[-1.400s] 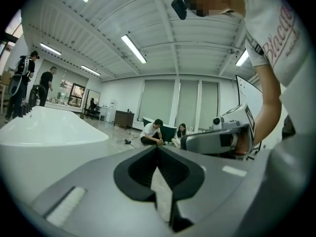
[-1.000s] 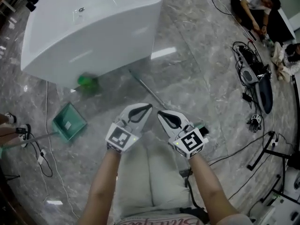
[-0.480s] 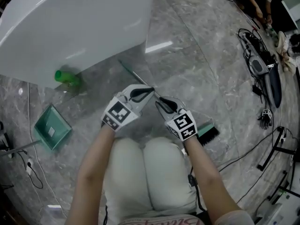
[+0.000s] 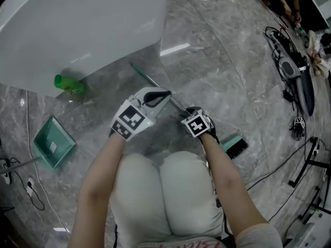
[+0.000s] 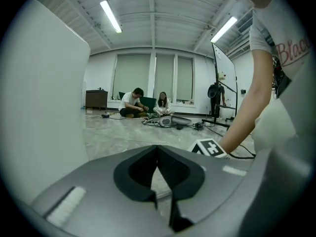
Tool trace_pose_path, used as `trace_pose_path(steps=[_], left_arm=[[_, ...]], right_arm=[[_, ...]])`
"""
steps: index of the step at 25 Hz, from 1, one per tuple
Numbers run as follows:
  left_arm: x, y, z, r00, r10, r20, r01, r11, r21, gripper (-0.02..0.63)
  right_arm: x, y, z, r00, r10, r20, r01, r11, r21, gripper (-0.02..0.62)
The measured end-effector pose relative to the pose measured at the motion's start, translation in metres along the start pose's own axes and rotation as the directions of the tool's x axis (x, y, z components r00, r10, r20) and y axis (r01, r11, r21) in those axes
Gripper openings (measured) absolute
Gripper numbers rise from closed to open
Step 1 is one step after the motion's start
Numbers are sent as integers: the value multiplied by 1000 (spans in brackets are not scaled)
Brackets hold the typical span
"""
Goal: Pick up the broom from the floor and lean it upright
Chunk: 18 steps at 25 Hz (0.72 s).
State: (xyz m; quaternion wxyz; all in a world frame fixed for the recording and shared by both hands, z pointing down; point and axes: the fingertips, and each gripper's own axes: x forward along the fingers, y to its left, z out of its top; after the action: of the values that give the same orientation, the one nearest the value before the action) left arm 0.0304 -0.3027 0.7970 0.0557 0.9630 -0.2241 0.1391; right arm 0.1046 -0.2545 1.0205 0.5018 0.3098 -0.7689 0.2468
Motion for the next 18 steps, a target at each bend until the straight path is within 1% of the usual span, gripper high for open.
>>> trace_pose_path(steps=[3,5,7,8,10,11,12,14,17,18], left_arm=[[-2,2,-3,1000,7,-4,-7,1000,4,-1],[-3,4,-3,1000,16,-7,-16,1000,5,-1],[-4,7,-3,1000,31,0,-31,1000,-3,-1],[-5,9,-2,999,40,5,-40,999,-8,0],[-7,15,-1,998,61,17,-60,998,-15,-1],[-9,17,1,997,71,25,-70,997,-19,0],[-11,20,3,996,80,36,-79,997,-22,0],[-15,22,10,994,93,59,-92,996,-20,-1],[-21,26,19,990,113,80,-113,994,-4,-2],[-24,27,22,989,119,84,-119,993,-1,-1]], right_arm=[[14,-10,-8,989,-34,-146,26,998,-52,127],[20,-11,-13,972,-34,-232,12,995,-97,129],[24,-10,-19,958,-30,-286,-10,990,-137,132],[25,-9,-20,954,-23,-299,-21,989,-145,121],[26,-10,-20,953,-8,-304,-36,990,-138,120],[26,-11,-19,955,-6,-296,-34,991,-130,110],[25,-11,-18,960,-7,-281,-28,992,-120,84],[23,-9,-17,969,-6,-247,-23,993,-113,81],[12,2,-21,975,22,-222,-48,992,-115,83],[6,4,-17,980,29,-197,-53,991,-119,81]])
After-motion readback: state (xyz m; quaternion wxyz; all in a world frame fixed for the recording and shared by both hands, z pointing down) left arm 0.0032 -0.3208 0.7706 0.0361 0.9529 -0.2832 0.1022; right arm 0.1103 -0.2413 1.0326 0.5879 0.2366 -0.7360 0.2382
